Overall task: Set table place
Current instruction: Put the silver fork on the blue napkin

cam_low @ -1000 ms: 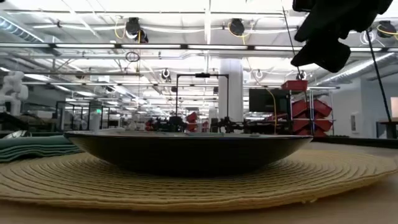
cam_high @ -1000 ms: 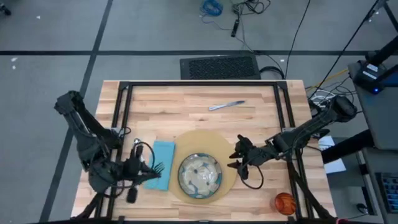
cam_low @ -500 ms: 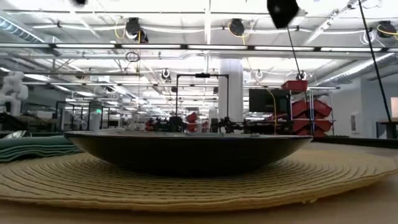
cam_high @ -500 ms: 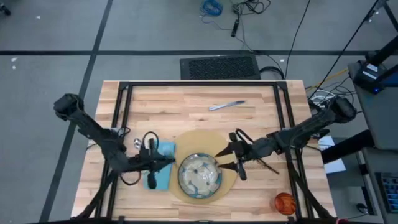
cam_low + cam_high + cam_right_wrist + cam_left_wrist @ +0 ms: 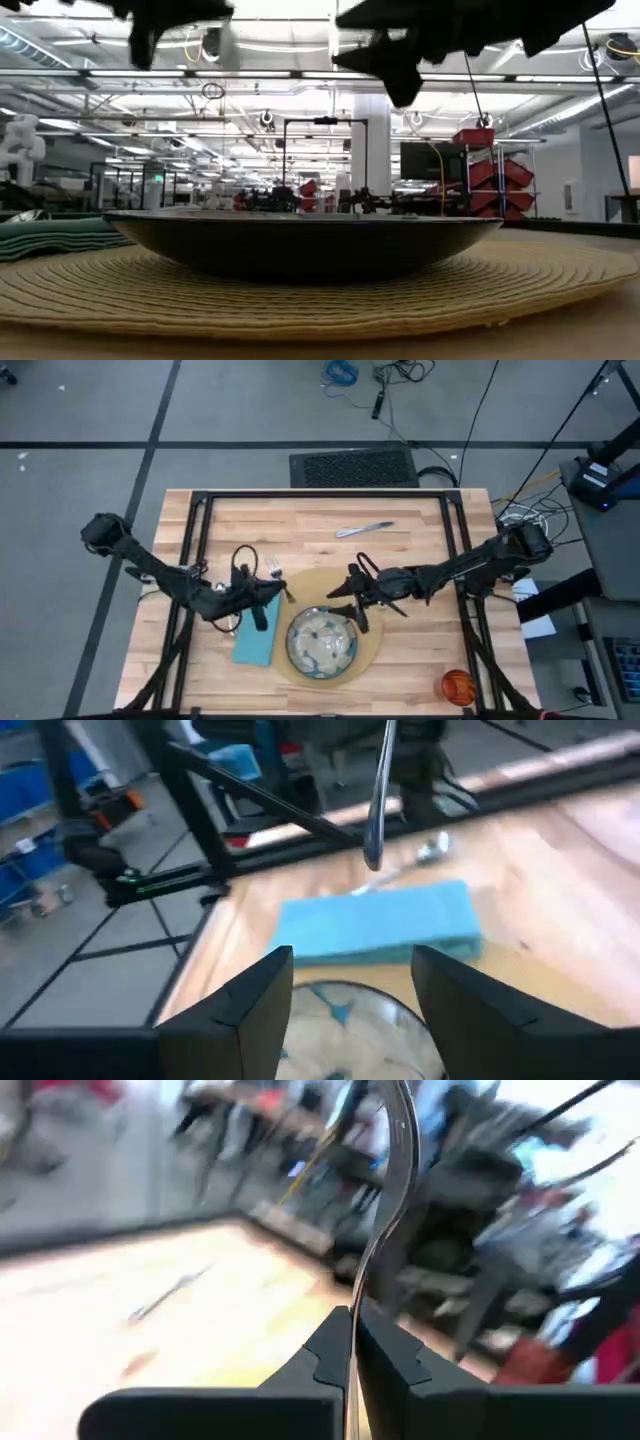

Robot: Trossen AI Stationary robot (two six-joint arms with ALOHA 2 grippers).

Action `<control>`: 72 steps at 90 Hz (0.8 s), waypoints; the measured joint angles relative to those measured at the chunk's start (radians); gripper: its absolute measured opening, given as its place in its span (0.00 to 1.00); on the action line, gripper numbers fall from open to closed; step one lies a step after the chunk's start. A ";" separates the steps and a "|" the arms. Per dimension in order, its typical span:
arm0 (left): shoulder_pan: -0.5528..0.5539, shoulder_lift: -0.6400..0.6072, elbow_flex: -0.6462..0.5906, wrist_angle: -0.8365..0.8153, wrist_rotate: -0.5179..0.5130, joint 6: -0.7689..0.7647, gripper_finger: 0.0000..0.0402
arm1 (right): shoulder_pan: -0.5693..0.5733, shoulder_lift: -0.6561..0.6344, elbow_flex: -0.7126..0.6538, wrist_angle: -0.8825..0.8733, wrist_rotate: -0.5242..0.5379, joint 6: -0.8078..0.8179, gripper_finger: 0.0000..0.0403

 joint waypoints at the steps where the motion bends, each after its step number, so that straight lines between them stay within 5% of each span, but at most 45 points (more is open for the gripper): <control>1: -0.003 -0.013 0.004 -0.047 0.000 -0.045 0.00 | 0.000 0.002 0.000 -0.001 0.000 0.001 0.49; 11: -0.046 -0.127 0.065 -0.457 0.002 -0.398 0.00 | 0.008 0.005 0.000 -0.019 -0.003 0.010 0.49; 19: -0.085 -0.177 0.152 -0.623 0.007 -0.484 0.00 | 0.013 0.004 0.000 -0.022 -0.007 0.008 0.49; 36: -0.095 -0.189 0.505 -1.039 0.044 -0.469 0.00 | 0.017 0.004 0.000 -0.022 -0.008 0.001 0.49; 46: -0.080 -0.141 0.733 -1.310 0.188 -0.385 0.00 | 0.017 0.004 0.000 -0.021 -0.037 0.001 0.49; 72: -0.021 0.072 1.092 -1.641 0.430 -0.270 0.00 | 0.017 0.003 0.000 -0.020 -0.055 -0.001 0.49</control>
